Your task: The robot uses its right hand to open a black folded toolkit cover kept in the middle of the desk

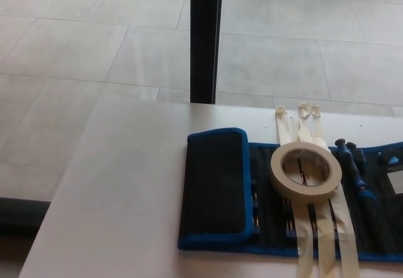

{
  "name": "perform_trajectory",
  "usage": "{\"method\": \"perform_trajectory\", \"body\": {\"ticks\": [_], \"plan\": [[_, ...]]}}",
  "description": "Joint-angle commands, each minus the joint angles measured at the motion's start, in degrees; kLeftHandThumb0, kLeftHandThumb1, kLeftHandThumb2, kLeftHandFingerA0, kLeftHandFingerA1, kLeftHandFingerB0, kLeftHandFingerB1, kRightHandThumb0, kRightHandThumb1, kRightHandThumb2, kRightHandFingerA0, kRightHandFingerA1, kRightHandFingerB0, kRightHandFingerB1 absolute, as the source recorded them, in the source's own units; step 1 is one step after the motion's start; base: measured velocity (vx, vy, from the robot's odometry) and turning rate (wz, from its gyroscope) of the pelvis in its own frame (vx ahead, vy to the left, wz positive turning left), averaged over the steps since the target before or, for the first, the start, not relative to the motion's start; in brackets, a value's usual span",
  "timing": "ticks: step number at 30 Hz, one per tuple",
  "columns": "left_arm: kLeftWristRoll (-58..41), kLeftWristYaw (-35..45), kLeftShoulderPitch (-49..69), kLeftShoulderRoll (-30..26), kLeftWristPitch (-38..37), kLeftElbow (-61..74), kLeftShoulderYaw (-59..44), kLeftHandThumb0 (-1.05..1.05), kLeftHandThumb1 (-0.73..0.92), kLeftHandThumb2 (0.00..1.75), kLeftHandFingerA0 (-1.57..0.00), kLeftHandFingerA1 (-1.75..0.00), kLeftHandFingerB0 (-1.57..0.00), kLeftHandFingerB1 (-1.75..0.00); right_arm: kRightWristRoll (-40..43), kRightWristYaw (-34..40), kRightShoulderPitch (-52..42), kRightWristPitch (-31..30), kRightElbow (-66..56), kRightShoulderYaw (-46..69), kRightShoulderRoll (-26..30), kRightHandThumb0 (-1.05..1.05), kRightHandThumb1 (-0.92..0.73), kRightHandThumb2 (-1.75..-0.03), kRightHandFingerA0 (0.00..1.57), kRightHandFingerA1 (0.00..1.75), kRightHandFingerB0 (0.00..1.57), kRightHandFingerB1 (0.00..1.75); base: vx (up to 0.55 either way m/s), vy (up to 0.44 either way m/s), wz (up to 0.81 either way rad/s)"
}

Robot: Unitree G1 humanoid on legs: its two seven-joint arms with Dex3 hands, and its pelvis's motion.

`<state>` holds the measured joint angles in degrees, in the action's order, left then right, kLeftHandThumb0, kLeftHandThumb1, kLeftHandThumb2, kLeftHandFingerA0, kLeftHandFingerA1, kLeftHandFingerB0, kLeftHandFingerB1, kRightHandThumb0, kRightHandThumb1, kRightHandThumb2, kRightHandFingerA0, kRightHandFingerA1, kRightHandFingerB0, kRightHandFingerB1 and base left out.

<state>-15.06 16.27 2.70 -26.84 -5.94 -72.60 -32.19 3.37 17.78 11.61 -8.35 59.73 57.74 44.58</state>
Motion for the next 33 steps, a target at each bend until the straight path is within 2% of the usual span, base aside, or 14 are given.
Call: {"method": "perform_trajectory", "body": {"ticks": [1,5,6,9,13,14,15,16,17,18,19,20,32,33], "plan": [[-2.07,-0.13,-1.21,-2.32,0.32,-0.57,-1.70,-0.89,0.84,0.65,-0.46,-0.58,-0.30,-0.38,10.06,-11.74,-4.72,7.97,3.03,2.43,-6.05,-0.69,-0.73,-0.62,0.21,0.65,0.21,0.47,0.00,0.000,0.00],[-1.84,0.75,-1.19,-2.23,0.47,-0.48,-1.48,-0.87,0.85,0.66,-0.41,-0.55,-0.30,-0.39,7.90,-10.74,-5.39,9.83,0.66,-2.62,-11.10,-0.74,-0.58,-0.98,0.70,1.05,0.29,0.54,0.00,0.000,0.00],[-1.82,0.28,-1.27,-2.15,0.65,-0.53,-1.50,-0.87,0.84,0.66,-0.42,-0.54,-0.31,-0.38,8.62,-10.50,-5.46,10.05,0.32,-2.70,-12.11,-0.74,-0.64,-0.66,0.72,1.42,0.29,0.44,0.00,0.000,0.00],[-1.33,0.09,-1.24,-1.60,0.28,-0.58,-0.90,-0.86,0.86,0.66,-0.41,-0.54,-0.29,-0.38,10.84,-10.12,-5.78,10.55,-0.37,-2.33,-14.62,-0.69,-0.72,-0.62,0.35,0.75,0.33,0.42,0.00,0.000,0.00],[-1.96,-0.15,-1.07,-1.59,0.08,-0.89,-1.35,-0.88,0.84,0.65,-0.43,-0.56,-0.34,-0.39,12.37,-10.39,-6.59,10.26,0.15,-3.48,-16.47,-0.69,-0.68,-0.61,0.45,1.17,0.28,0.50,0.00,0.000,0.00],[-2.03,-0.14,-1.28,-1.81,0.28,-0.80,-1.38,-0.84,0.64,1.07,-0.42,-0.62,-0.27,-0.50,12.84,-11.29,-7.22,10.21,-0.01,-3.60,-16.93,-0.68,-0.68,-0.60,0.33,0.77,0.27,0.47,0.00,0.000,0.00],[-1.71,0.17,-1.62,-2.25,0.51,-0.52,-0.98,-0.89,0.83,0.66,-0.46,-0.54,-0.32,-0.37,12.38,-12.30,-8.65,10.80,-0.12,-4.79,-17.52,-0.69,-0.70,-0.61,0.35,0.67,0.27,0.46,0.00,0.000,0.00],[-1.64,-0.22,-2.17,-2.21,1.02,-0.54,-0.81,-0.89,0.83,0.65,-0.47,-0.54,-0.34,-0.37,11.05,-12.77,-10.11,12.36,-0.23,-6.82,-17.54,-0.77,-0.58,-0.97,0.45,0.77,0.28,0.56,0.00,0.000,0.07],[-1.65,-0.35,-2.18,-1.96,0.93,-0.50,-0.76,-0.85,0.64,1.05,-0.41,-0.63,-0.28,-0.51,10.55,-15.17,-11.82,12.85,-0.79,-8.38,-17.33,-0.73,-0.73,-0.62,0.43,0.78,0.32,0.47,0.00,0.000,0.00],[-1.74,-0.08,-2.05,-1.80,0.73,-0.48,-0.79,-0.88,0.84,0.65,-0.42,-0.59,-0.34,-0.40,11.35,-16.49,-12.78,12.35,-1.73,-8.91,-17.32,-0.73,-0.72,-0.62,0.46,0.80,0.30,0.45,0.00,0.000,0.00],[-1.71,0.15,-1.81,-1.63,0.49,-0.49,-0.73,-0.88,0.84,0.65,-0.41,-0.57,-0.33,-0.39,11.41,-17.06,-13.30,12.33,-1.81,-9.69,-17.02,-0.72,-0.54,-0.97,0.49,0.74,0.29,0.54,0.00,0.000,0.00],[-1.86,0.12,-1.70,-1.50,0.65,-0.61,-0.85,-0.89,0.84,0.66,-0.39,-0.55,-0.31,-0.39,11.76,-18.03,-13.52,12.22,-1.75,-10.54,-16.68,-0.73,-0.67,-0.60,0.51,0.75,0.35,0.41,0.00,0.000,0.00],[-2.30,-1.11,-1.55,-1.12,0.78,-1.30,-0.96,-0.88,0.82,0.65,-0.45,-0.57,-0.33,-0.41,10.95,-21.61,-16.08,17.83,0.88,-18.10,-15.32,-0.73,-0.65,-0.59,0.53,0.74,0.45,0.46,0.00,0.000,-0.01],[-2.93,-0.84,-1.59,-1.05,1.13,-1.46,-1.54,-0.87,0.82,0.65,-0.44,-0.57,-0.33,-0.40,11.61,-22.01,-16.13,18.01,0.83,-17.90,-15.35,-0.71,-0.50,-0.93,0.53,0.78,0.38,0.55,0.00,0.000,0.00]]}}
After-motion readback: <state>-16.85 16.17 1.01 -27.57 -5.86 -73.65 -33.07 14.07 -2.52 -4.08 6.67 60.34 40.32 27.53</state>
